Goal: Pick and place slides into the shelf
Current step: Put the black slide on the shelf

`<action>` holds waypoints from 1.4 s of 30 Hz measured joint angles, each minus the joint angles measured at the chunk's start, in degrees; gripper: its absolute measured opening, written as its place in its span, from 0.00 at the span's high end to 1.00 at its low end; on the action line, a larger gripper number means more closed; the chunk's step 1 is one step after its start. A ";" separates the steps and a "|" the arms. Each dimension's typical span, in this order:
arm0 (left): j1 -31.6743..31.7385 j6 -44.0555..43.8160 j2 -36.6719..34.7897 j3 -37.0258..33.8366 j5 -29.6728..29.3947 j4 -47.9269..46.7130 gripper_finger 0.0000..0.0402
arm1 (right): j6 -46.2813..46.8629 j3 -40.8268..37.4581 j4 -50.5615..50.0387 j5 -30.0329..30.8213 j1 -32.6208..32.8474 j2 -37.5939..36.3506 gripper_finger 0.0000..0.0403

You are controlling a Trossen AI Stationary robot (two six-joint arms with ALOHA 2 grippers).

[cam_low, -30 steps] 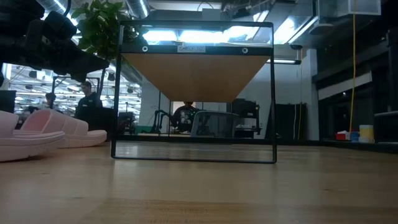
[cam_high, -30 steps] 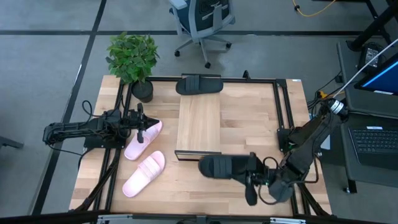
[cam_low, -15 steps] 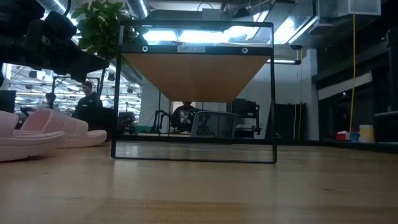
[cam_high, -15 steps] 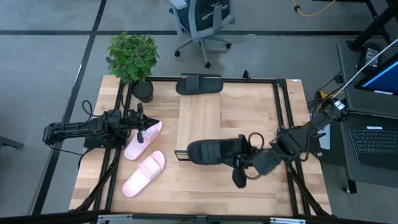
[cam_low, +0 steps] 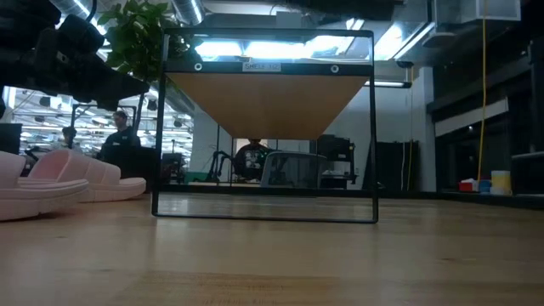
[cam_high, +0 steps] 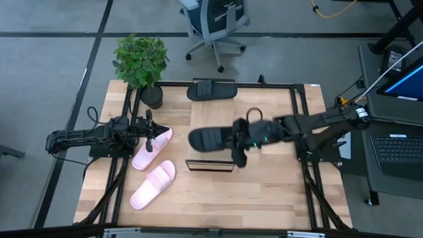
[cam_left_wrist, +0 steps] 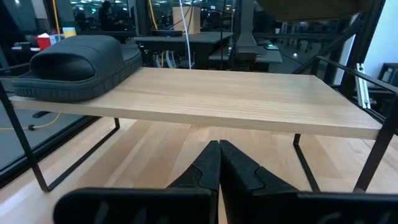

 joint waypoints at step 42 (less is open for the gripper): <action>-0.01 -6.64 0.00 0.00 -0.02 0.00 1.00 | -1.83 -0.02 1.82 -16.06 -19.80 5.87 0.99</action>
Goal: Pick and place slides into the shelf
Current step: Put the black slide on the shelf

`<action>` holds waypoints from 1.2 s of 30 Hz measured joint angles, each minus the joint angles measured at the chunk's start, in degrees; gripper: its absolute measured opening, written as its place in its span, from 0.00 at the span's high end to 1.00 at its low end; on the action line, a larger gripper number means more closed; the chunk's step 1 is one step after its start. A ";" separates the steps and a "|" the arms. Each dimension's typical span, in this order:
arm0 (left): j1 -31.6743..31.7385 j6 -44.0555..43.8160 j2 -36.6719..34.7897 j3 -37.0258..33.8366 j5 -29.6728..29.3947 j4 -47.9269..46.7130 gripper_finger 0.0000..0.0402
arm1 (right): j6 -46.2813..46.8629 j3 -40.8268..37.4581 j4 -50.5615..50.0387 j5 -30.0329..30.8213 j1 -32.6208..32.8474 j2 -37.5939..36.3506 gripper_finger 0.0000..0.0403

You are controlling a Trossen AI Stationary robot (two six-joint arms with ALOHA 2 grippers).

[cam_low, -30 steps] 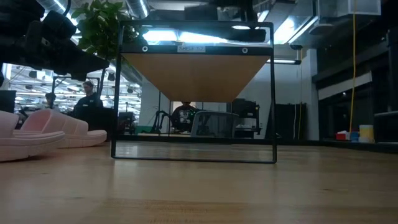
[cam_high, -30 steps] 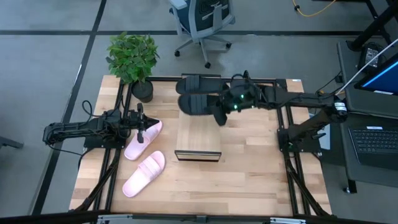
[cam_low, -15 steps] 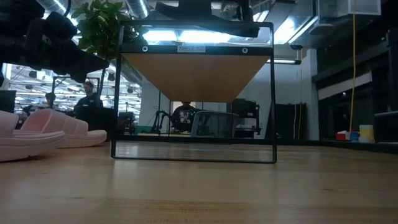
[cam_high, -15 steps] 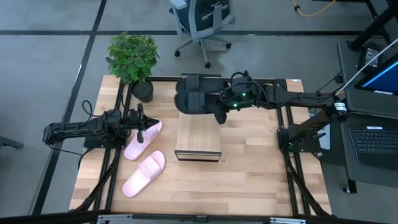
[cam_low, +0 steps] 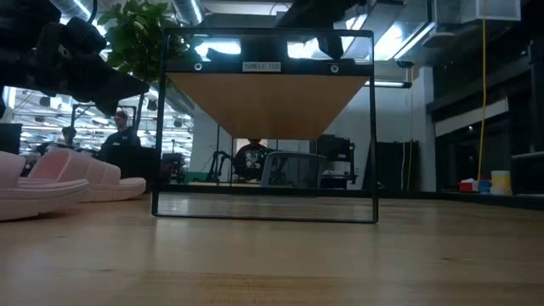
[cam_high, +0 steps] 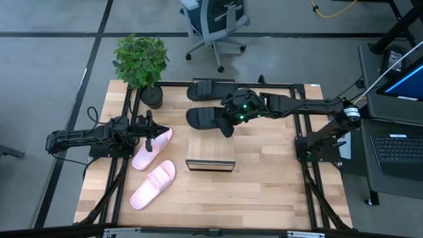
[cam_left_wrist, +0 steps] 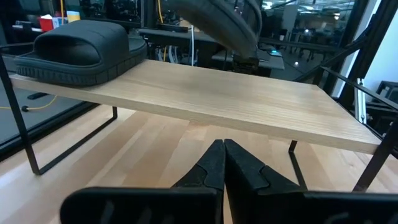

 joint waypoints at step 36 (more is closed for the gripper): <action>0.01 -2.84 0.00 -0.02 -1.77 0.22 1.00 | -7.65 -0.04 2.85 -8.83 -10.79 5.93 0.99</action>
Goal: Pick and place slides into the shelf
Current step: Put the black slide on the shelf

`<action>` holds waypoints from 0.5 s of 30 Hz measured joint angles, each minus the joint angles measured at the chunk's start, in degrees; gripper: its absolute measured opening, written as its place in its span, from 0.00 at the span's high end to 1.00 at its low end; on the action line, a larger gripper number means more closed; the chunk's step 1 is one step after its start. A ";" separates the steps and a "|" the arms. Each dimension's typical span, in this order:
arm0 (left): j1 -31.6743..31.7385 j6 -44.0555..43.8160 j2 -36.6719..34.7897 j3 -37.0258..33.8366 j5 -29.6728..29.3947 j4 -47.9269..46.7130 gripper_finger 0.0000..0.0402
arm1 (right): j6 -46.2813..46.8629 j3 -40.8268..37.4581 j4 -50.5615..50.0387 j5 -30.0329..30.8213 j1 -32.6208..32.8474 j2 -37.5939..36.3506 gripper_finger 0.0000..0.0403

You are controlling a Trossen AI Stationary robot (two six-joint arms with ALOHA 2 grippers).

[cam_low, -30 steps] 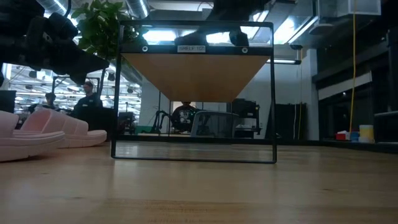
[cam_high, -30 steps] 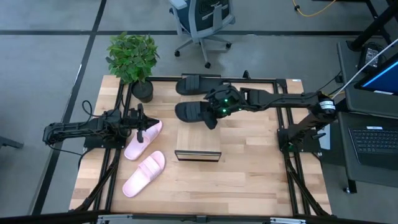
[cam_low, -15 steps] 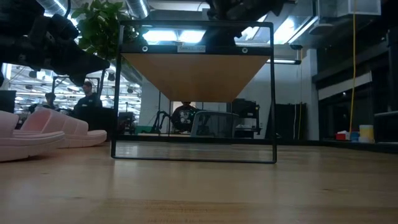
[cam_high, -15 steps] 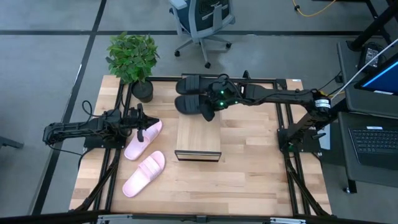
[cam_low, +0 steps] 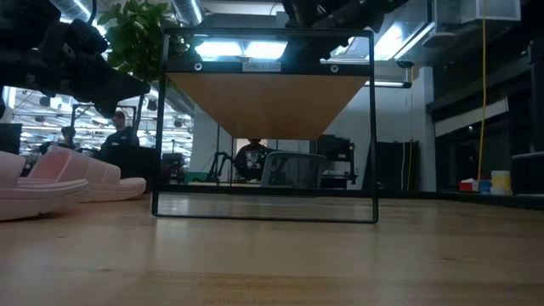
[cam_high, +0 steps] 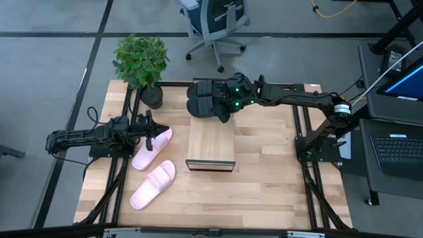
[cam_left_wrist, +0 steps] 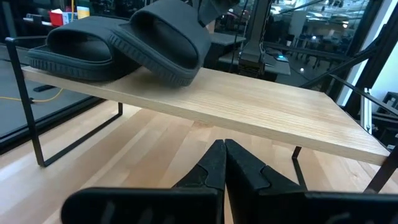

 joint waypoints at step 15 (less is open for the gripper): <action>0.00 0.02 0.00 0.00 -1.57 0.24 1.00 | -2.59 0.00 0.78 -3.18 -2.49 0.00 0.99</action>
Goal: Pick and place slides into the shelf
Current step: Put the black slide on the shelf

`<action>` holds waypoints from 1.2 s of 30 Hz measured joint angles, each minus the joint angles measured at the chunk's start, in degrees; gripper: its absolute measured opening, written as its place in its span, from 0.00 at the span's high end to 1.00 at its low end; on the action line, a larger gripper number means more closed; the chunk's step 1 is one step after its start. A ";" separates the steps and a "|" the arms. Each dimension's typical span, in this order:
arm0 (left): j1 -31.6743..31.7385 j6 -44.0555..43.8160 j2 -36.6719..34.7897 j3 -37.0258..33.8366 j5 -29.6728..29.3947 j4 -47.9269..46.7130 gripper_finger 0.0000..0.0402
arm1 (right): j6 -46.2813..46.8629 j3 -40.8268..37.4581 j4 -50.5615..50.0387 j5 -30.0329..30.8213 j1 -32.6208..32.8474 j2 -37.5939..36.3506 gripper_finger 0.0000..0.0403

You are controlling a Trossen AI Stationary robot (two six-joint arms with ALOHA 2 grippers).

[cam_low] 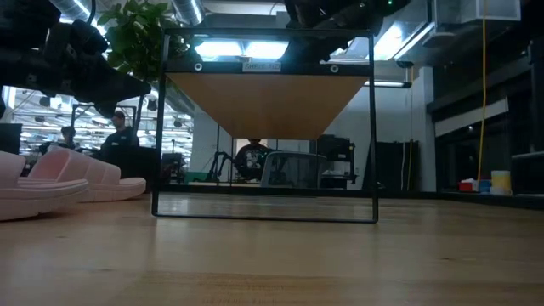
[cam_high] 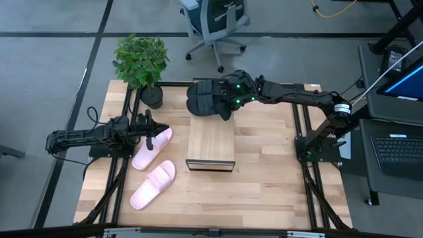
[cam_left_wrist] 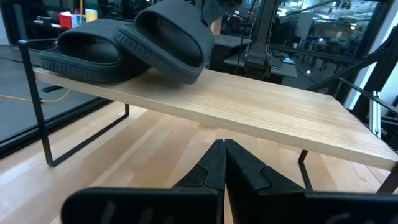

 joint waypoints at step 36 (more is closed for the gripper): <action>-0.01 -0.20 0.01 0.00 0.09 0.04 1.00 | 7.46 0.09 3.13 -6.68 -0.71 3.58 0.99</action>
